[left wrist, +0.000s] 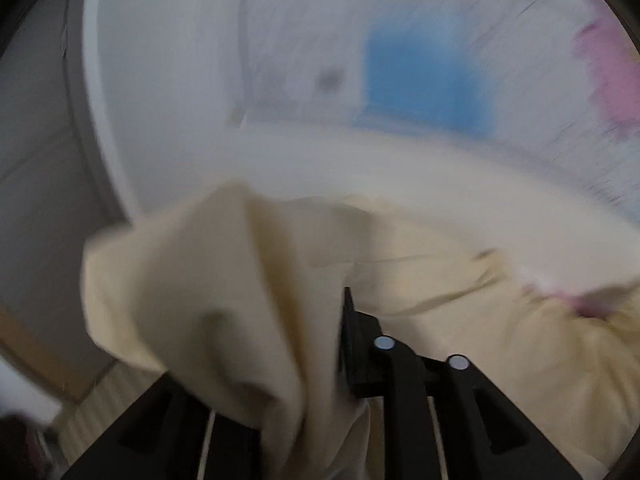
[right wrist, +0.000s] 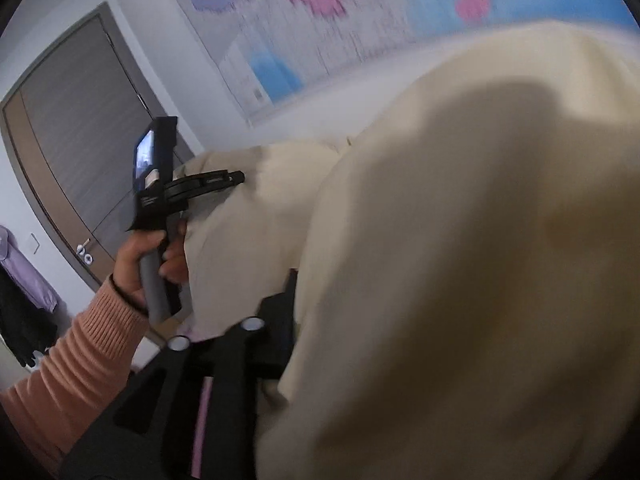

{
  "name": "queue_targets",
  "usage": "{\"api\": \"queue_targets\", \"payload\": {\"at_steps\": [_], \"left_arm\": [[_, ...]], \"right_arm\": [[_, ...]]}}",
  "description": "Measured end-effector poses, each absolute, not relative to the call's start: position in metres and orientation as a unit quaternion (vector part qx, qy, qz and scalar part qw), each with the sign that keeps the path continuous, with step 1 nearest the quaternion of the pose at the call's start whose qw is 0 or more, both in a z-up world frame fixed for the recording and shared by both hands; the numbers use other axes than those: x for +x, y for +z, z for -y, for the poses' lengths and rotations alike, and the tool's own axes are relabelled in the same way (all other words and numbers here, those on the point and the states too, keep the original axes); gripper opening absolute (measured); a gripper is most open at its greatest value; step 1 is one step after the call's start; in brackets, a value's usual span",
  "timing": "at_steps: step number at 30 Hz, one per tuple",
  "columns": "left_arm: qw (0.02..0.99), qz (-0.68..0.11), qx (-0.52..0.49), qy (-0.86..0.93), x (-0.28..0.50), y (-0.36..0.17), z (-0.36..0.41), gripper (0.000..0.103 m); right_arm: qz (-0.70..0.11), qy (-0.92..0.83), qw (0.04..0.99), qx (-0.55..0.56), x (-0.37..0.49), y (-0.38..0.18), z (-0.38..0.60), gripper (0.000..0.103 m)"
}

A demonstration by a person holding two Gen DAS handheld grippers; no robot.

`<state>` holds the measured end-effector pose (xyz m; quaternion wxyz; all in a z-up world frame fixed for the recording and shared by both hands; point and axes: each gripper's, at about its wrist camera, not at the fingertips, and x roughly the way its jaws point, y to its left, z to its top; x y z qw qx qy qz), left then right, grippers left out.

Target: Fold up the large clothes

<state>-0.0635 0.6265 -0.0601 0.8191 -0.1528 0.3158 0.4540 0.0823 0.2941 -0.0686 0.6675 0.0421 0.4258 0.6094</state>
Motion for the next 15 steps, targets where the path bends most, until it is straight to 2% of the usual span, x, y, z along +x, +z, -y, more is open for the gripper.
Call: {"api": "queue_targets", "payload": {"at_steps": [3, 8, 12, 15], "left_arm": [[0.813, -0.321, -0.178, 0.452, -0.072, -0.074, -0.636, 0.024], [0.805, -0.349, -0.152, 0.456, -0.071, -0.082, -0.636, 0.031], [0.801, -0.361, -0.14, 0.457, -0.075, -0.084, -0.632, 0.039], [0.804, -0.363, -0.14, 0.449, -0.081, -0.077, -0.624, 0.05]], "right_arm": [[-0.435, 0.615, 0.657, 0.031, 0.079, -0.062, -0.289, 0.038], [-0.441, 0.627, 0.643, 0.008, 0.072, -0.041, -0.269, 0.059], [-0.431, 0.631, 0.644, -0.031, 0.068, -0.023, -0.257, 0.059], [-0.419, 0.635, 0.647, -0.052, 0.068, -0.016, -0.234, 0.059]]}}
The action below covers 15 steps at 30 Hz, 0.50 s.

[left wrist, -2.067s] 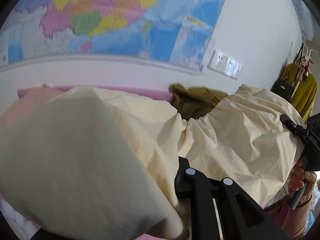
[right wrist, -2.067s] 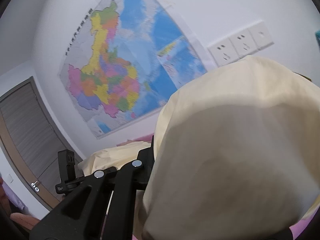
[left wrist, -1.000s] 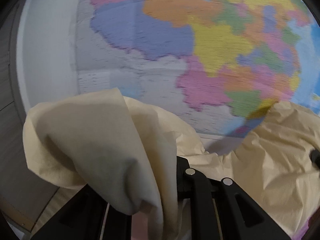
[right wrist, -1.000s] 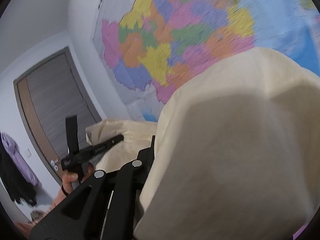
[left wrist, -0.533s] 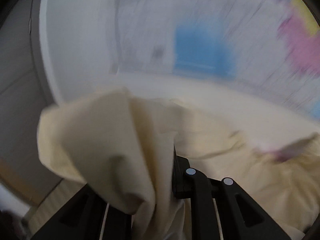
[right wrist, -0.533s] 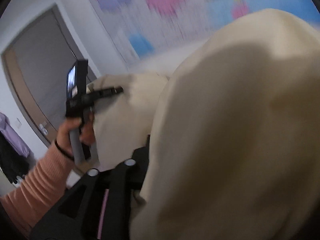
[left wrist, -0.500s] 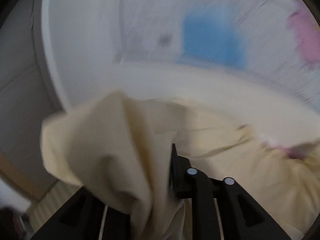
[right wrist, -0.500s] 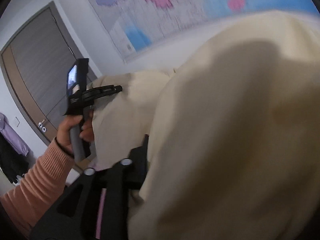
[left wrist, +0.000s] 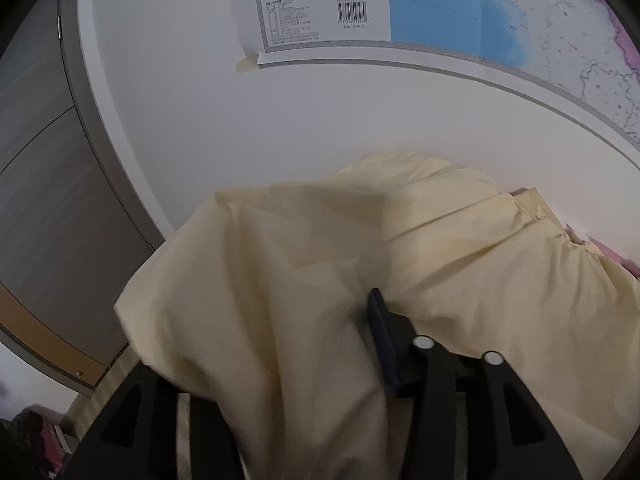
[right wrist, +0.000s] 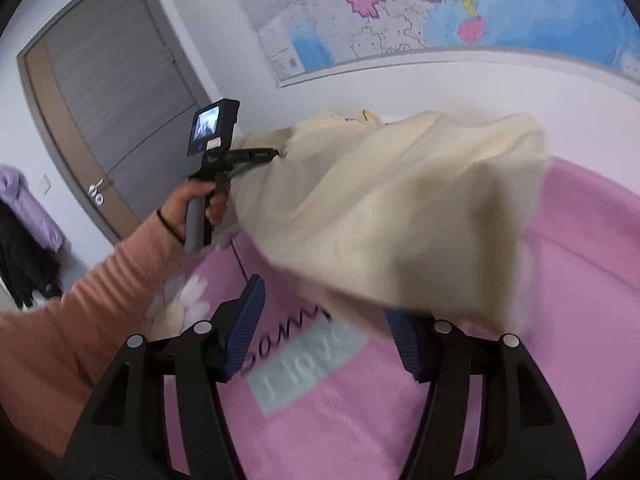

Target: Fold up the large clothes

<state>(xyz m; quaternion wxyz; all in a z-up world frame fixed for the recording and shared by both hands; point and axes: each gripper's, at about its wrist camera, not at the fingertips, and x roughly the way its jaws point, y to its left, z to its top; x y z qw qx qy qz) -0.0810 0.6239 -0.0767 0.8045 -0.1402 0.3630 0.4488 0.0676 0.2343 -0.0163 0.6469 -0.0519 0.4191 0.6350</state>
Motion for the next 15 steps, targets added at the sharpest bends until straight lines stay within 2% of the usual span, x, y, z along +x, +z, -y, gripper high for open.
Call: {"api": "queue_targets", "payload": {"at_steps": [4, 14, 15], "left_arm": [[0.82, -0.352, -0.13, 0.433, -0.098, -0.065, -0.605, 0.057], [0.849, -0.296, -0.072, 0.431, -0.134, -0.033, -0.53, 0.063], [0.857, -0.288, -0.072, 0.421, -0.134, -0.029, -0.526, 0.068]], "right_arm": [[-0.408, 0.629, 0.659, -0.065, 0.072, -0.01, -0.212, 0.058], [-0.384, 0.608, 0.694, -0.018, 0.096, -0.001, -0.191, 0.055], [-0.385, 0.607, 0.695, -0.015, 0.098, 0.0, -0.191, 0.055]]}}
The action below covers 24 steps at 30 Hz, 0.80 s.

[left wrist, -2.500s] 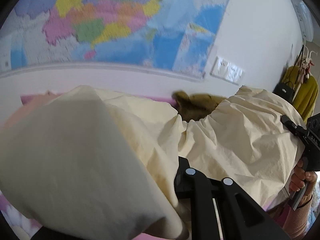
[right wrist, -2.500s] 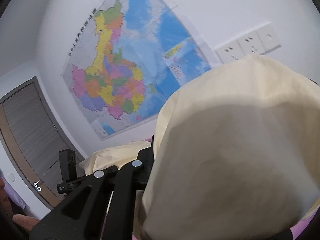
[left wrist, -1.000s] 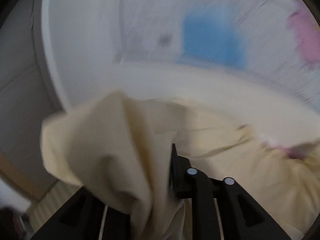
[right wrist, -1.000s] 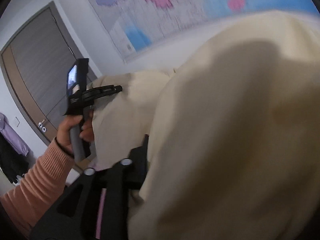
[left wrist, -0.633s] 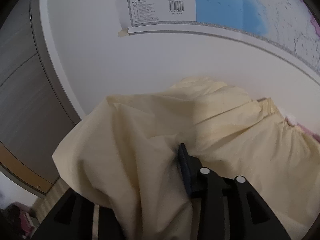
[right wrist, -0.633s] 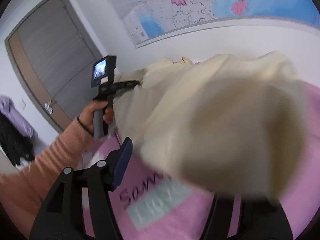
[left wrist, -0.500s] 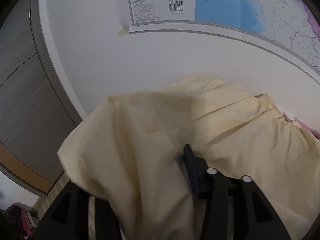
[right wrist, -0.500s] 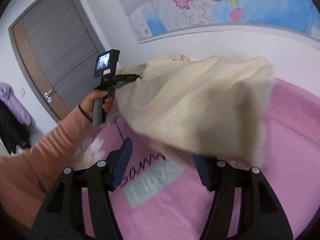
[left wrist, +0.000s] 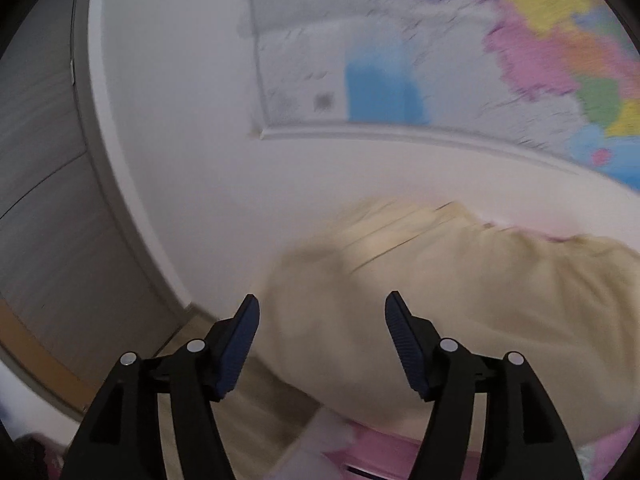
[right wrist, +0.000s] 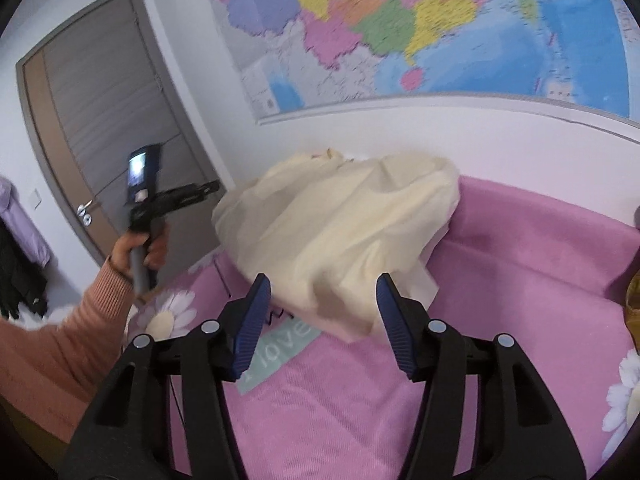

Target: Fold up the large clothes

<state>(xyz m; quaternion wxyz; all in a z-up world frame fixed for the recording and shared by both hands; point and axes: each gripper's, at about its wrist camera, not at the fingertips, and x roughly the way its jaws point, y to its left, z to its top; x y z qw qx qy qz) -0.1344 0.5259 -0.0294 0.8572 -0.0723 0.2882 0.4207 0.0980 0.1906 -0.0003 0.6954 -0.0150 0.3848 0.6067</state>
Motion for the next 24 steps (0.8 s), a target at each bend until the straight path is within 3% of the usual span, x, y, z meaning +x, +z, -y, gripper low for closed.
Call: {"api": "queue_targets", "payload": {"at_steps": [3, 11, 16, 24], "left_arm": [[0.884, -0.276, -0.079, 0.369, -0.131, -0.022, -0.496, 0.07], [0.903, -0.305, -0.116, 0.279, -0.098, -0.05, -0.453, 0.071], [0.898, -0.314, -0.113, 0.285, -0.085, -0.063, -0.45, 0.072], [0.903, -0.299, -0.1, 0.293, -0.093, -0.052, -0.432, 0.072]], "right_arm": [[-0.377, 0.597, 0.708, -0.021, 0.101, -0.003, -0.203, 0.053], [-0.461, 0.554, 0.689, -0.069, 0.111, -0.063, -0.246, 0.029], [-0.464, 0.553, 0.688, -0.076, 0.109, -0.06, -0.243, 0.031], [-0.387, 0.583, 0.712, -0.05, 0.1, -0.012, -0.238, 0.034]]}}
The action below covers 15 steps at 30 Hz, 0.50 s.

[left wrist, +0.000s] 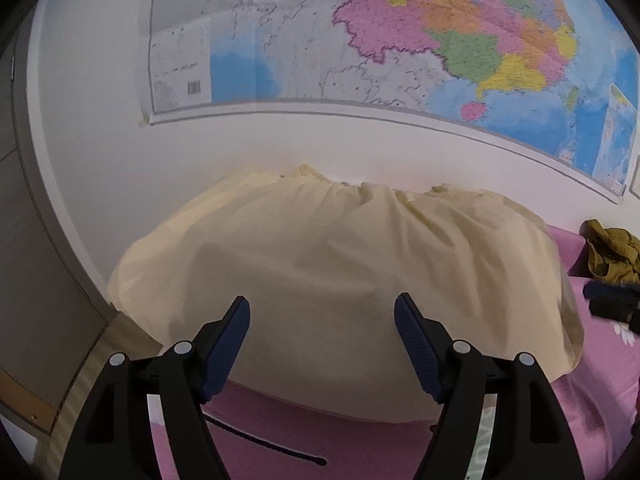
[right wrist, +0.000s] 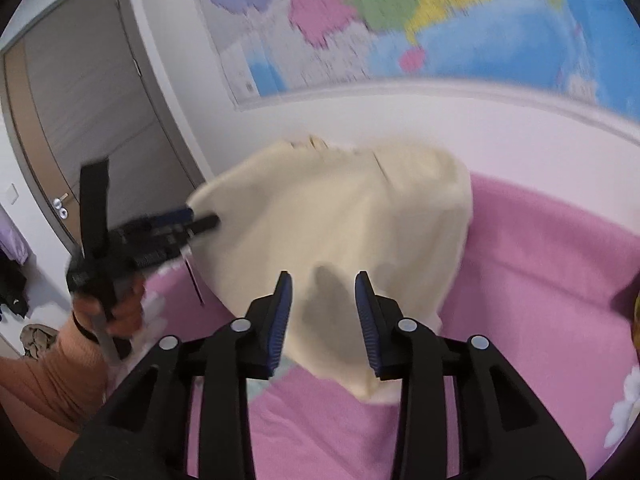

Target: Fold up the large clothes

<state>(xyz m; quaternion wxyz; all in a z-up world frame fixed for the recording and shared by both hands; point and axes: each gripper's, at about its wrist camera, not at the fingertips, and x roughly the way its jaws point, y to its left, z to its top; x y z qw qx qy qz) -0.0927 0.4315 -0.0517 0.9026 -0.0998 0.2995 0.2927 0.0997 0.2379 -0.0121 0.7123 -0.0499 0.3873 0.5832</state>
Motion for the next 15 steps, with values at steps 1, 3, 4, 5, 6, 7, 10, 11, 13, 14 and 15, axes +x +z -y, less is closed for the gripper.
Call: {"api": "queue_targets", "payload": {"at_steps": [1, 3, 4, 5, 6, 7, 10, 11, 13, 14, 15], "left_arm": [[0.903, -0.299, -0.098, 0.292, -0.092, -0.051, -0.43, 0.077], [0.906, -0.294, -0.092, 0.29, -0.091, -0.048, -0.424, 0.079], [0.907, -0.294, -0.087, 0.289, -0.089, -0.048, -0.421, 0.079], [0.908, -0.293, -0.082, 0.288, -0.088, -0.047, -0.418, 0.079], [0.908, -0.292, -0.079, 0.288, -0.087, -0.047, -0.417, 0.08], [0.909, -0.292, -0.079, 0.287, -0.086, -0.047, -0.415, 0.081], [0.908, -0.296, -0.086, 0.283, -0.082, -0.05, -0.417, 0.081], [0.907, -0.3, -0.087, 0.283, -0.081, -0.052, -0.418, 0.081], [0.902, -0.309, -0.097, 0.286, -0.077, -0.058, -0.423, 0.082], [0.901, -0.312, -0.098, 0.286, -0.076, -0.061, -0.425, 0.083], [0.899, -0.314, -0.098, 0.289, -0.076, -0.063, -0.426, 0.083]], "right_arm": [[-0.384, 0.583, 0.714, -0.05, 0.1, -0.01, -0.243, 0.036], [-0.381, 0.583, 0.716, -0.05, 0.102, -0.009, -0.254, 0.036], [-0.38, 0.58, 0.72, -0.046, 0.107, -0.009, -0.263, 0.037], [-0.382, 0.58, 0.719, -0.044, 0.11, -0.011, -0.27, 0.037], [-0.384, 0.576, 0.721, -0.041, 0.115, -0.014, -0.277, 0.037], [-0.389, 0.565, 0.727, -0.037, 0.121, -0.018, -0.284, 0.038], [-0.413, 0.541, 0.731, -0.037, 0.137, -0.038, -0.297, 0.032], [-0.428, 0.537, 0.726, -0.034, 0.143, -0.048, -0.302, 0.031], [-0.454, 0.53, 0.716, -0.02, 0.151, -0.063, -0.306, 0.03], [-0.459, 0.53, 0.713, -0.017, 0.152, -0.066, -0.306, 0.03], [-0.458, 0.53, 0.713, -0.016, 0.151, -0.066, -0.304, 0.03]]}}
